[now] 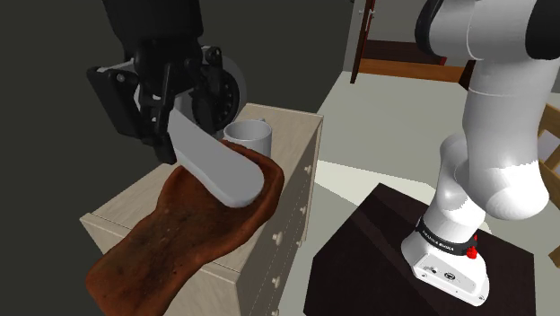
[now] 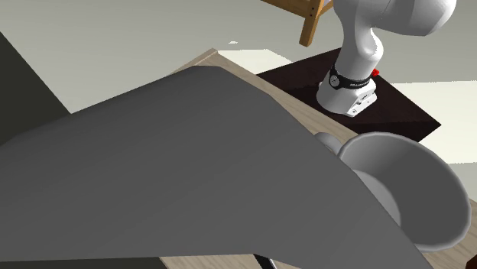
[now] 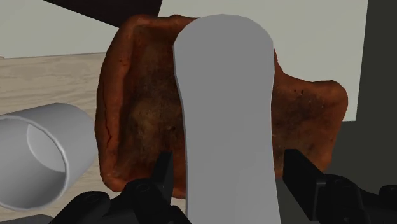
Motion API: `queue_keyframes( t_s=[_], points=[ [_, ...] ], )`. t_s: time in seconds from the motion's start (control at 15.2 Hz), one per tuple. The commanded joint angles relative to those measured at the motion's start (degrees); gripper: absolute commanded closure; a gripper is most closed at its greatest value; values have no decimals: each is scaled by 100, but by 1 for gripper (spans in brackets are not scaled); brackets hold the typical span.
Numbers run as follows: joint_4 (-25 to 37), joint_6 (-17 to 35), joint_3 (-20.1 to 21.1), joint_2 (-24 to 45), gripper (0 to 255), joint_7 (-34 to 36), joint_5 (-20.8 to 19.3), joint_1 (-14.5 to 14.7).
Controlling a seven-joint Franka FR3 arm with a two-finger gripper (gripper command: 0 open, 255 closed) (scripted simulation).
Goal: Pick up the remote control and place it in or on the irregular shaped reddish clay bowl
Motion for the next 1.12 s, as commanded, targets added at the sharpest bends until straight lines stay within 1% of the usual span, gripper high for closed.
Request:
queue_keyframes(
  t_s=[0.0, 0.46, 0.92, 0.99, 1.06],
  points=[
    [-272, 201, -3, -86, 255, -6, 50, -50],
    [-1160, 876, -27, -334, 255, -61, 190, -199],
    [-1160, 876, -27, -334, 255, -61, 190, -198],
    [-1161, 876, -27, -335, 0, -61, 190, -198],
    [-1161, 876, -27, -335, 0, -61, 191, -198]
  ],
)
